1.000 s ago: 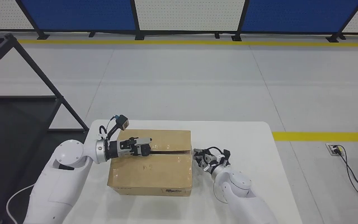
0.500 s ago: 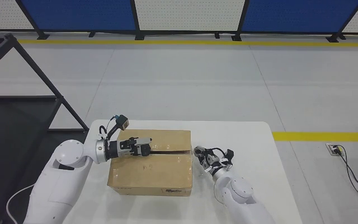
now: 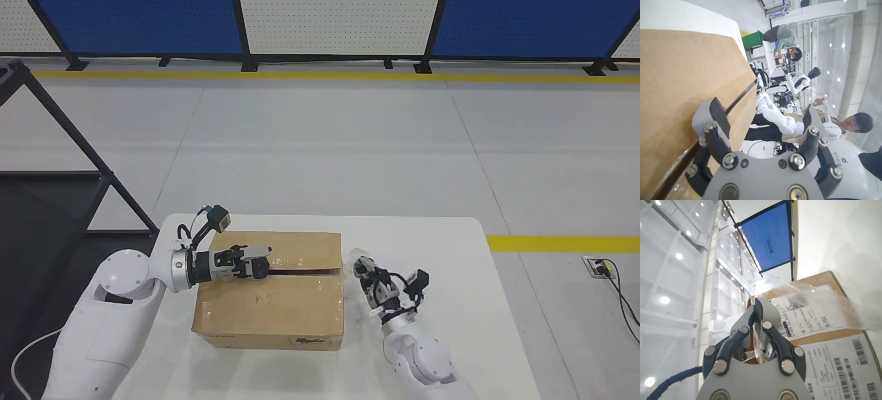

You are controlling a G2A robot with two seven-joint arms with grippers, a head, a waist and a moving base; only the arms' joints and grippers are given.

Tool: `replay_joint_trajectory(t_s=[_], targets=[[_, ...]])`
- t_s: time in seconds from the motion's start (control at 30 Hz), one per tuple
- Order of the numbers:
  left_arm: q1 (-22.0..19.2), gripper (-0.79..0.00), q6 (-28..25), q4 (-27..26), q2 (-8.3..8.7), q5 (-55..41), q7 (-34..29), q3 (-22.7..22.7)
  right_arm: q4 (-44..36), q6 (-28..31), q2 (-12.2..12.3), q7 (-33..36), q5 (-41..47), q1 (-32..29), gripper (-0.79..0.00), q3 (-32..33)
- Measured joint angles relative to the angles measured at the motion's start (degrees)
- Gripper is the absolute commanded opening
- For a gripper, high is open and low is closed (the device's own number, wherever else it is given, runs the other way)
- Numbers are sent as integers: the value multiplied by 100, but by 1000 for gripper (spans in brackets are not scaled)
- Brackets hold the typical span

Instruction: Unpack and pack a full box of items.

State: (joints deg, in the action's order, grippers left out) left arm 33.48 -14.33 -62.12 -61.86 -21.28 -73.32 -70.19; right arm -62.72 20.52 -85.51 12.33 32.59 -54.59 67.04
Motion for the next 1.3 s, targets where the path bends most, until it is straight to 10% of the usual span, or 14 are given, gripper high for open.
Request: replay_joint_trajectory(t_s=[0.67,1.3], targets=[[113,0,29,-157,6,72,154,15,-62,2399,-181,-1403,-1593,-421,-785,-157],[416,0,312,-634,94,241,641,-55,-160,3011,-308,-2029,-2331,-559,-785,-204]])
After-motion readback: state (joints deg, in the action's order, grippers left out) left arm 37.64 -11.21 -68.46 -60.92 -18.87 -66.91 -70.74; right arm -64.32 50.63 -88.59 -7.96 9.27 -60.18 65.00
